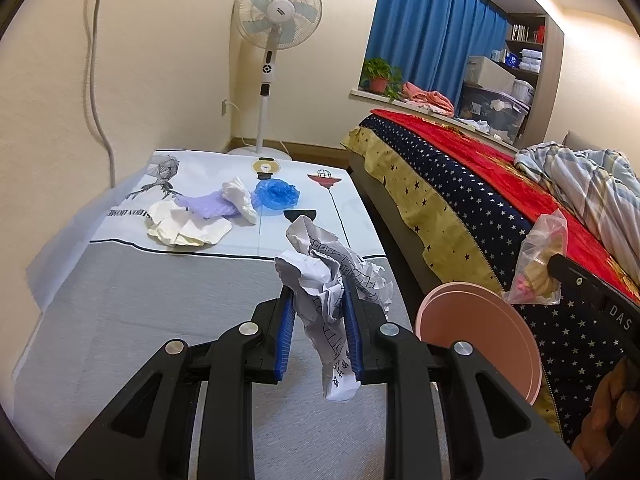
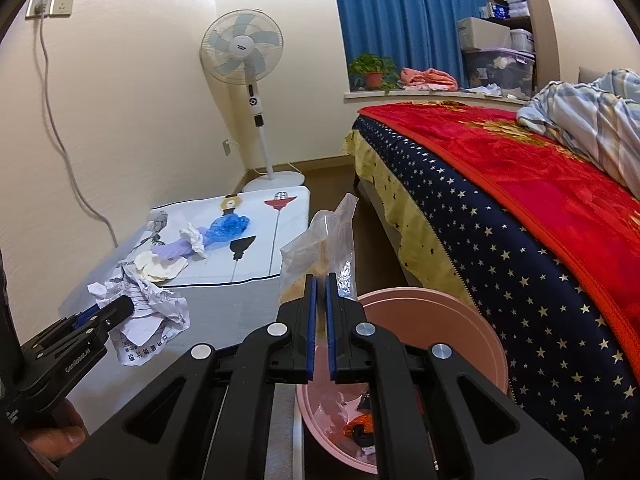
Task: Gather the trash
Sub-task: 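Carry the clear bag and white paper over the pink bin and open both tools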
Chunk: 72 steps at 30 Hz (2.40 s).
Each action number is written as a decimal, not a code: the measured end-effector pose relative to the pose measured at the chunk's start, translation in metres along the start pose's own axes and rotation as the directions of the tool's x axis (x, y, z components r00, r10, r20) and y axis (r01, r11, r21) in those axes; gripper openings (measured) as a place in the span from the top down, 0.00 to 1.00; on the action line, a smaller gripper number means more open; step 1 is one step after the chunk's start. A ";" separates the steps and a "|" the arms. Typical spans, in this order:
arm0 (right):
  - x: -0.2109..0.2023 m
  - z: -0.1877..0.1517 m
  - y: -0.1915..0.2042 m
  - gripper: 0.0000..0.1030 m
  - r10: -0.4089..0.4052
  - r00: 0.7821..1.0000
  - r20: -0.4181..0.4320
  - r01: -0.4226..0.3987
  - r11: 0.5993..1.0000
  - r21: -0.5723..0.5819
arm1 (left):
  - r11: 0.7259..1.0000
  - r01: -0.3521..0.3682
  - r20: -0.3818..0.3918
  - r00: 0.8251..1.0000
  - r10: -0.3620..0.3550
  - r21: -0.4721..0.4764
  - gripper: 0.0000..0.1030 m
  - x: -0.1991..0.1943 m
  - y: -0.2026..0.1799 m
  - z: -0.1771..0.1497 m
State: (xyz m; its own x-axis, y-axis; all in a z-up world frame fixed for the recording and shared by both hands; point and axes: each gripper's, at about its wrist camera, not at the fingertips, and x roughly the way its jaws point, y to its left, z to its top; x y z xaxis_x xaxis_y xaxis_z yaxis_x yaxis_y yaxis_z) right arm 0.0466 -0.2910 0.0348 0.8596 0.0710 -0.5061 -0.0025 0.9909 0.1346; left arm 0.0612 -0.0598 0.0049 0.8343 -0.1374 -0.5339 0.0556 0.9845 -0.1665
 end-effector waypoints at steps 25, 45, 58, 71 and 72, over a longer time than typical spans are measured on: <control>0.018 -0.003 -0.030 0.95 -0.170 0.985 -0.025 0.171 0.985 0.010 | 0.991 0.103 -0.043 0.994 -0.099 0.083 0.78 0.047 -0.053 -0.007; 0.022 -0.009 -0.063 0.95 -0.322 0.945 -0.064 0.325 0.945 0.045 | 0.963 0.220 -0.112 0.972 -0.204 0.153 0.78 0.078 -0.113 -0.024; 0.018 -0.009 -0.069 0.93 -0.340 0.938 -0.065 0.343 0.938 0.052 | 0.953 0.262 -0.124 0.962 -0.244 0.150 0.78 0.078 -0.125 -0.026; 0.005 -0.011 -0.070 0.65 -0.363 0.931 -0.039 0.365 0.929 0.061 | 0.955 0.253 -0.094 0.966 -0.241 0.153 0.50 0.062 -0.115 -0.021; 0.003 -0.011 -0.068 0.64 -0.359 0.933 -0.035 0.360 0.931 0.061 | 0.957 0.247 -0.088 0.968 -0.236 0.153 0.48 0.060 -0.113 -0.021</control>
State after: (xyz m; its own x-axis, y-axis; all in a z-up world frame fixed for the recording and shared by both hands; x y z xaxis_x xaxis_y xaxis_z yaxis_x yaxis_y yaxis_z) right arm 0.0444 -0.3574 0.0149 0.7846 -0.2850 -0.5506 0.3384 0.9410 -0.0049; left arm 0.0935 -0.1820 -0.0251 0.7464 -0.3745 -0.5501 0.3429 0.9249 -0.1644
